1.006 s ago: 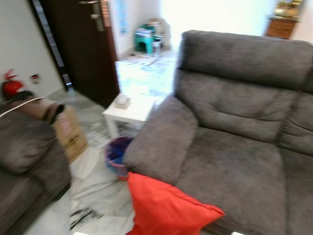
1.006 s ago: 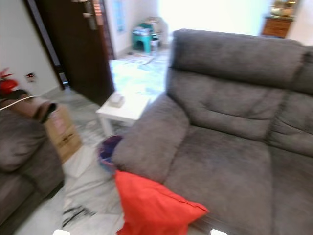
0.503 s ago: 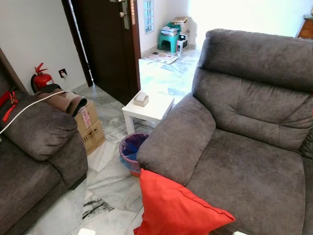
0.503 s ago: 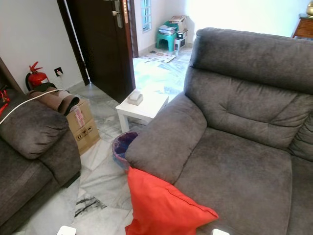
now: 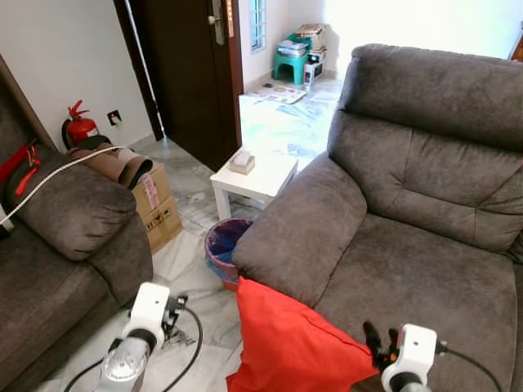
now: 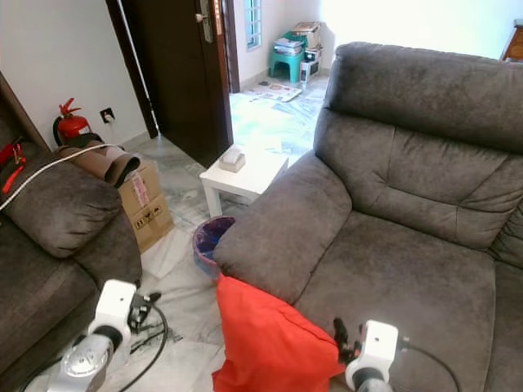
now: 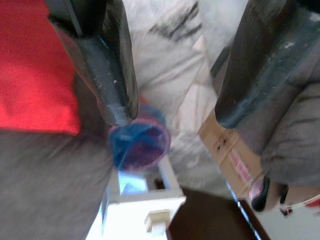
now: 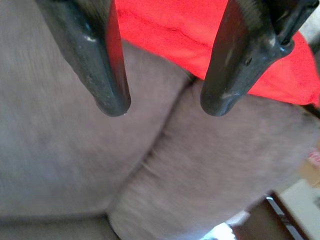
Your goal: Move the pillow to the sofa from floor
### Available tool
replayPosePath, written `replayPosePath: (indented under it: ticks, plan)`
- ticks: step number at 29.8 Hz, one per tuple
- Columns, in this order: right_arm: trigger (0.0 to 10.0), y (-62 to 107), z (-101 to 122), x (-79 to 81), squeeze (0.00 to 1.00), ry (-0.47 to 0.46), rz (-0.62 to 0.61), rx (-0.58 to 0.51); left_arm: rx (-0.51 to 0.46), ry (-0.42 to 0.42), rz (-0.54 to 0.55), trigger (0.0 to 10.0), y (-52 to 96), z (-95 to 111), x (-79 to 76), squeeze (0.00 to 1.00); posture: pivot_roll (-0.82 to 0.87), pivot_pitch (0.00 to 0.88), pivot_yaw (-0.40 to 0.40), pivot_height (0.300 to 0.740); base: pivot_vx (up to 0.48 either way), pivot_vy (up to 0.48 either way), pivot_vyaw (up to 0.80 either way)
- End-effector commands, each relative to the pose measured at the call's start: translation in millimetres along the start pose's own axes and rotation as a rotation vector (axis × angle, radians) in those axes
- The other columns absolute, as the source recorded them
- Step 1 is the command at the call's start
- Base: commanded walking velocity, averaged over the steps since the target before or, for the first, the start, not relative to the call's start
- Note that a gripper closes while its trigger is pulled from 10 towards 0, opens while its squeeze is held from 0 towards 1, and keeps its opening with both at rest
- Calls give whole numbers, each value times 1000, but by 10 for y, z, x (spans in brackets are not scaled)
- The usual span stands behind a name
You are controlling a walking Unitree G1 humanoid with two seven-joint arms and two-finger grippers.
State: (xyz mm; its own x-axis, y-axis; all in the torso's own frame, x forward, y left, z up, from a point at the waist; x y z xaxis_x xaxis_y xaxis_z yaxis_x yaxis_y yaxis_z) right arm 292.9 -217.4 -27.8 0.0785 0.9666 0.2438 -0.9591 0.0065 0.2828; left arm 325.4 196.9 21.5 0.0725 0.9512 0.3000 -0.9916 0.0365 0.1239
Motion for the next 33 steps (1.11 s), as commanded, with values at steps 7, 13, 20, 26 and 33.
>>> replayPosePath:
  ticks: [7, 13, 20, 26, 33]
  plan:
    - [10000, 7, 305, 34, 0, -14, 27, -154, -53, 14, -5, 10000, 160, 103, -59, 0, -36, 38, 41, 740, 0, 0, 0]
    - [10000, 4, 257, 97, 0, 22, 48, -131, -77, 20, -14, 10000, 136, 250, -90, 0, -31, 29, 38, 740, 0, 0, 0]
    - [10000, -45, 255, 108, 0, 20, 41, -93, -54, 19, -30, 10000, 133, 269, -81, 0, -42, 0, 45, 740, 0, 0, 0]
    - [10000, -14, 247, 126, 0, 32, 56, -109, -46, 24, -51, 10000, 120, 248, -122, 0, -47, 0, 50, 720, 0, 0, 0]
    - [10000, -21, 250, 117, 0, 27, 46, -103, -41, 28, -62, 10000, 90, 255, -131, 0, -47, 0, 52, 720, 0, 0, 0]
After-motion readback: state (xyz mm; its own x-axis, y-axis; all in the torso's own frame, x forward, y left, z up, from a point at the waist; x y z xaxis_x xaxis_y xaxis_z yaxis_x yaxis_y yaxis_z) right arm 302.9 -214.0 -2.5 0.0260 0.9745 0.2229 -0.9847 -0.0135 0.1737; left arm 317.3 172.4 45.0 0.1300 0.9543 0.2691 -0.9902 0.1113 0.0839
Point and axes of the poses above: a point about 5 cm out from each wrist's last joint towards the gripper, its own y axis pointing back from the gripper into the wrist, its own z axis along the axis of the wrist's last joint, x = y × z, the point moved 5 cm from there along -y, pointing out of the wrist towards the gripper, and after that the axes turned 6 degrees about -y, right-handed, at the moved point
